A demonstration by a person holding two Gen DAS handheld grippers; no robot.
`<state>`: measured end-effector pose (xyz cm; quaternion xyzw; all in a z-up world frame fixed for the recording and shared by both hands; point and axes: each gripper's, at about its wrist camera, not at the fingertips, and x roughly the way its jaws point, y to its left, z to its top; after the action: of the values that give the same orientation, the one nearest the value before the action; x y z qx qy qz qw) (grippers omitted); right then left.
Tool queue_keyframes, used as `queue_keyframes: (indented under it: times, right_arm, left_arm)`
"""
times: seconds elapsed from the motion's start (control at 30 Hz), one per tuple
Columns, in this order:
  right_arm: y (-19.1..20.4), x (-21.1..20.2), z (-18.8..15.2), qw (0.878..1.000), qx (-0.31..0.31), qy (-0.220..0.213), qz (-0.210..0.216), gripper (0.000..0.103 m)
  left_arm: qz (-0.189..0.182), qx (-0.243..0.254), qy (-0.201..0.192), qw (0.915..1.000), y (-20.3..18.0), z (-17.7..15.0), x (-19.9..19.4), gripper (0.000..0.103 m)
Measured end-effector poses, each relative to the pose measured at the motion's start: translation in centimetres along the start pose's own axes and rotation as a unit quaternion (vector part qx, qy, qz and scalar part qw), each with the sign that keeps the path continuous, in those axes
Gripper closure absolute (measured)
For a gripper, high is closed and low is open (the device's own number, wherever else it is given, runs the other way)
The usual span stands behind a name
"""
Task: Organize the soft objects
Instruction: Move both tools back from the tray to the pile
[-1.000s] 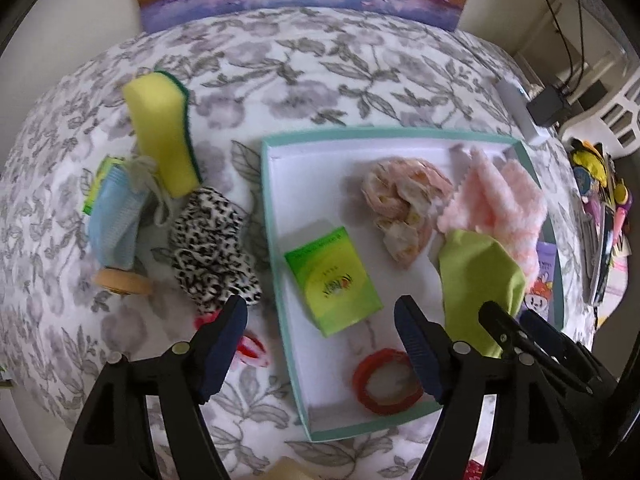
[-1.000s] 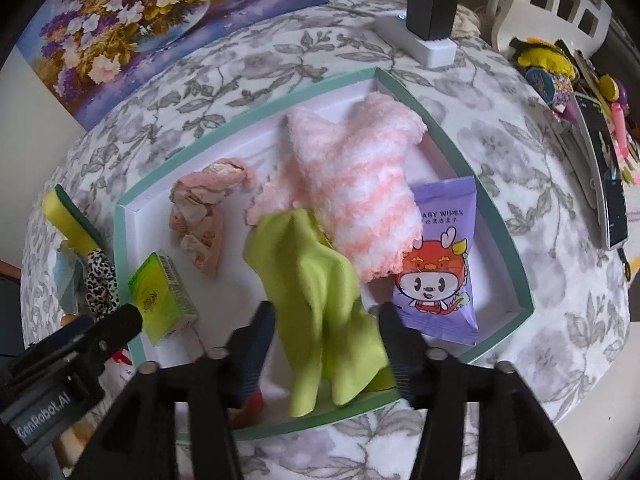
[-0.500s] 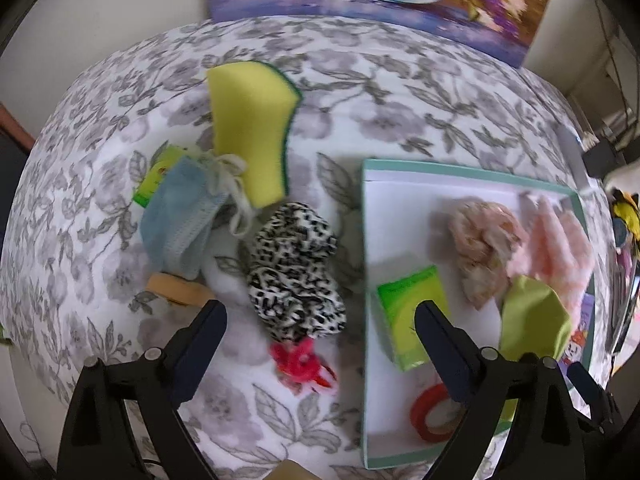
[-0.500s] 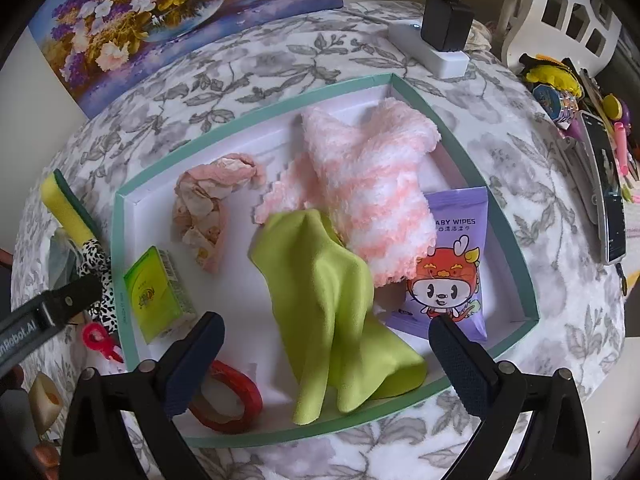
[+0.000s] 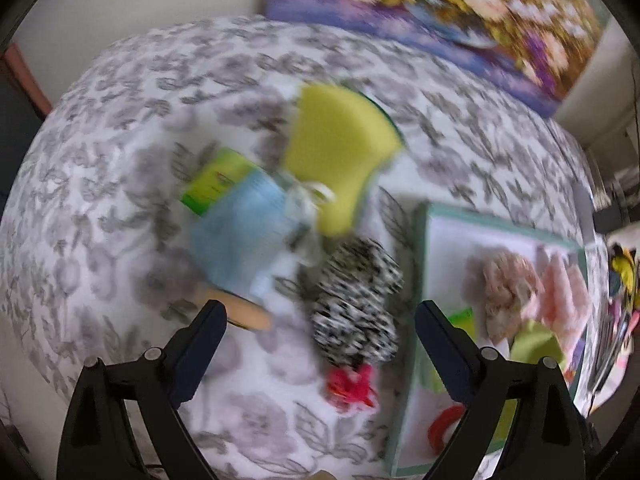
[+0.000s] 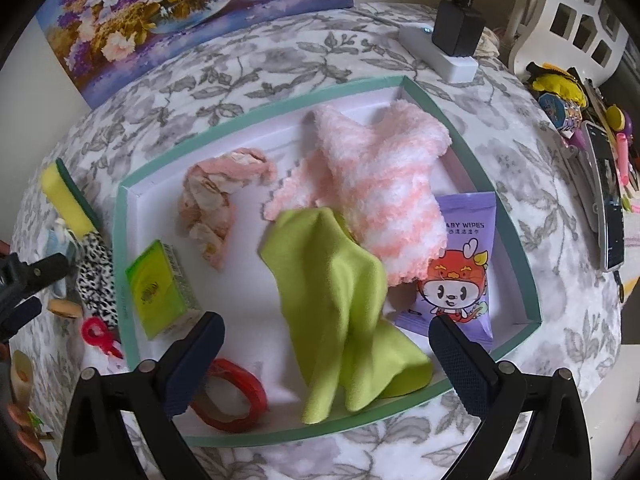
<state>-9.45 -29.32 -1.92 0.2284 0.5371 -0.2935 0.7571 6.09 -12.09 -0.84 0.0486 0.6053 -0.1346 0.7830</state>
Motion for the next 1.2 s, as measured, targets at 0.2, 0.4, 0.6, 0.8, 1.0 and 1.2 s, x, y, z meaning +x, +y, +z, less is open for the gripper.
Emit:
queue_keyframes:
  times: [0.2,0.4,0.6,0.8,1.0,1.2]
  right_arm:
    - [3.0,-1.2,0.1,0.999,-0.008,-0.024,0.04,0.0]
    - [7.9,-1.8,-0.5,0.997,-0.054,-0.034,0.052,0.0]
    - [11.8,-1.8,-0.8,0.994,-0.078,-0.035,0.07,0.0]
    - [15.6,-1.5,-0.9,0.991,-0.095,-0.032,0.091,0.0]
    - [18.2,-0.5,-1.5,0.986,-0.133,-0.02,0.094,0.0]
    - [18.7,0.2,-2.3,0.984,-0.15,0.002,0.093,0.004]
  left_arm:
    - [0.032,-0.042,-0.037,0.9979,4.5,1.7,-1.7,0.008]
    - [0.063,-0.093,-0.052,0.9923,10.2,2.7,-2.6,0.008]
    - [0.079,-0.136,-0.054,0.9861,15.0,2.9,-2.5,0.008]
    - [0.083,-0.165,-0.057,0.9811,18.2,2.5,-2.3,0.008]
    - [0.061,-0.177,-0.044,0.9813,18.9,2.4,-1.4,0.008]
    - [0.029,-0.157,-0.03,0.9867,17.4,2.5,-0.7,0.008]
